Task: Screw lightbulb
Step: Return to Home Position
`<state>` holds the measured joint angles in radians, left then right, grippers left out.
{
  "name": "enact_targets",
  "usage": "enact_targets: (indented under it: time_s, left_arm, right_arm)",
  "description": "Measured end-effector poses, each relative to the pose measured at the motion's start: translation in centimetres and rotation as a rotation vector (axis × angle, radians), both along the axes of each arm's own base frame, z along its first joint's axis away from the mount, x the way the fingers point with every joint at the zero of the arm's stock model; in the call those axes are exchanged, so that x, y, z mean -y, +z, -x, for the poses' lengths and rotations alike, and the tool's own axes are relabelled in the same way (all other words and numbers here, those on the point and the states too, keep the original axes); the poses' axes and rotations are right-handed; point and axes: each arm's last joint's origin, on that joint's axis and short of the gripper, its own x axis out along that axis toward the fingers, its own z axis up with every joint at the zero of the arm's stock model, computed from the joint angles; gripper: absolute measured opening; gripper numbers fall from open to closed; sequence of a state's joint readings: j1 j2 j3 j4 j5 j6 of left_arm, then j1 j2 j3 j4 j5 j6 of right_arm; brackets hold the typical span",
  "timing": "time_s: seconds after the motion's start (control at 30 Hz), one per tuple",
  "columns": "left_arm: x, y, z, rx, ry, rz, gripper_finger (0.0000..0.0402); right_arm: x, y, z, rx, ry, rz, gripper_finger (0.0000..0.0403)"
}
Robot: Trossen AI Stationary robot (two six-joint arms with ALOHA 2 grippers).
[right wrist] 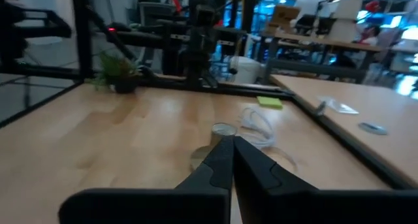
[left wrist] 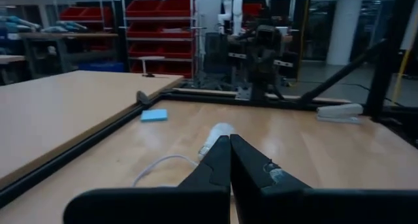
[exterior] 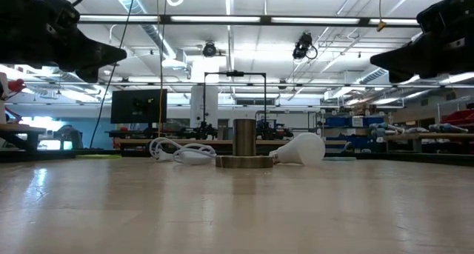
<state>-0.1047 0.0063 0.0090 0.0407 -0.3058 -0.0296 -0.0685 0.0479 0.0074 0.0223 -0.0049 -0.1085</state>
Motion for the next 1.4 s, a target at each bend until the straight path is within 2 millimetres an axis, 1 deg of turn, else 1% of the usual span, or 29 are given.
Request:
enact_targets:
  time_s: [0.1, 0.27, 0.5, 0.77, 1.4]
  left_arm:
    - [-0.05, 0.02, 0.01, 0.001, 0.018, -0.006, 0.0003]
    - [-0.06, 0.10, 0.01, 0.006, 0.021, -0.023, 0.0003]
    - [-0.07, 0.12, 0.02, 0.001, 0.028, -0.056, 0.0003]
    - [-0.34, 0.19, 0.10, -0.007, 0.126, -0.102, 0.0003]
    - [-0.34, 0.34, 0.11, 0.010, 0.124, -0.090, 0.0005]
  right_arm:
    - [0.11, 0.20, 0.01, 0.020, -0.038, 0.017, 0.0015]
    - [0.12, 0.43, 0.01, 0.041, -0.041, 0.036, 0.0015]
    - [0.12, -0.05, 0.00, -0.008, -0.038, 0.019, 0.0022]
    - [0.23, -0.15, -0.09, -0.023, -0.059, 0.049, 0.0019]
    - [0.25, -0.13, -0.09, -0.022, -0.063, 0.052, 0.0020]
